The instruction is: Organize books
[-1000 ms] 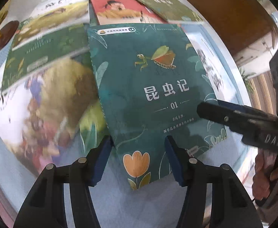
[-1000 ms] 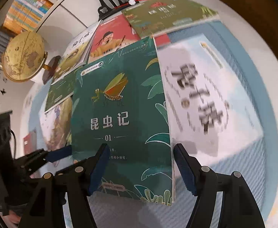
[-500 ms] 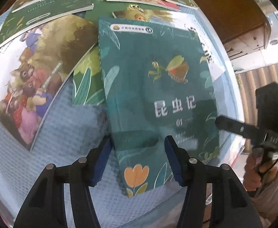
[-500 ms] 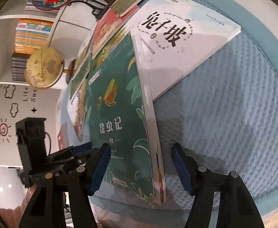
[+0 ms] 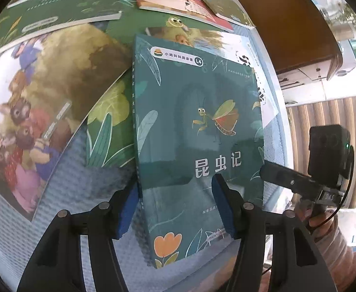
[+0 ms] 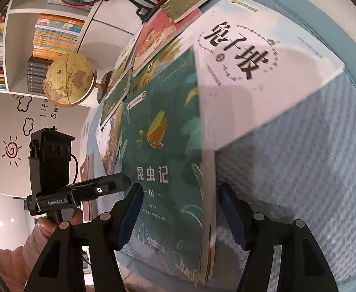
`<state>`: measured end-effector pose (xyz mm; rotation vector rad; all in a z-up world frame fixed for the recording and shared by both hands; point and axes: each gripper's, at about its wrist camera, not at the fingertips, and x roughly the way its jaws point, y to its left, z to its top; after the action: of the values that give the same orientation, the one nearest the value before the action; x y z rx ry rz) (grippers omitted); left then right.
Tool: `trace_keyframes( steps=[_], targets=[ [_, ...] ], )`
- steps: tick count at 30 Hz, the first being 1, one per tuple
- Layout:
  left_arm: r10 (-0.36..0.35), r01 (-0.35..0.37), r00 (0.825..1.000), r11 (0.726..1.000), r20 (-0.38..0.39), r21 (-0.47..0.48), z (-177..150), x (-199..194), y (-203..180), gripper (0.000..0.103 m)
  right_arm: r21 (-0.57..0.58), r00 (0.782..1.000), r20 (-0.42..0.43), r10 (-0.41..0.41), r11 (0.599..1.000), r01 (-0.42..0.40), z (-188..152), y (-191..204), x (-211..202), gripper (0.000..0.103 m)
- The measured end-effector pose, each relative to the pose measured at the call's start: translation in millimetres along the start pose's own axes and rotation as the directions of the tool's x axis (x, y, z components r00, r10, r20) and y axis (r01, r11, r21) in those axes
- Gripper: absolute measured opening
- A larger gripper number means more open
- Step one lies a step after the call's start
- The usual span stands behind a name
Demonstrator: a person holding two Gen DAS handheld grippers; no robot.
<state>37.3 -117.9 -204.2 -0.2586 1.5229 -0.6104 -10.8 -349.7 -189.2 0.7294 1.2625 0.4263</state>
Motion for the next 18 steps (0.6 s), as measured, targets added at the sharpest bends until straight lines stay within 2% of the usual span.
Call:
trace_keyframes(
  steps=[4,9,11,12,15,16,18],
  targets=[
    [-0.069,0.07,0.998,0.996,0.015,-0.054,6,-4,13,0.059,-0.001,1.0,0.007,0.02,1.0,-0.02,6,0,3,0.064],
    [-0.121,0.122,0.993,0.988,0.014,-0.091,10,-5,21,0.059,-0.015,1.0,0.01,0.028,1.0,-0.028,11,2,6,0.063],
    [-0.141,0.141,0.99,0.985,0.012,-0.103,10,-6,24,0.057,-0.021,0.999,0.006,0.032,0.999,-0.032,13,3,7,0.063],
    [-0.165,0.166,0.986,0.979,0.017,-0.119,9,-7,26,0.053,-0.02,0.999,0.006,0.037,0.999,-0.037,13,3,7,0.062],
    [-0.26,0.26,0.965,0.955,0.022,-0.144,-2,-20,43,0.036,0.009,0.999,0.011,0.035,0.999,-0.035,10,-7,3,0.043],
    [-0.269,0.268,0.963,0.953,0.014,-0.138,-4,-20,42,0.035,0.041,0.999,0.009,0.031,0.999,-0.031,9,-13,2,0.035],
    [-0.203,0.202,0.979,0.975,-0.01,-0.092,-8,-17,33,0.031,0.093,0.999,0.008,0.041,0.995,-0.041,8,-21,0,0.028]
  ],
)
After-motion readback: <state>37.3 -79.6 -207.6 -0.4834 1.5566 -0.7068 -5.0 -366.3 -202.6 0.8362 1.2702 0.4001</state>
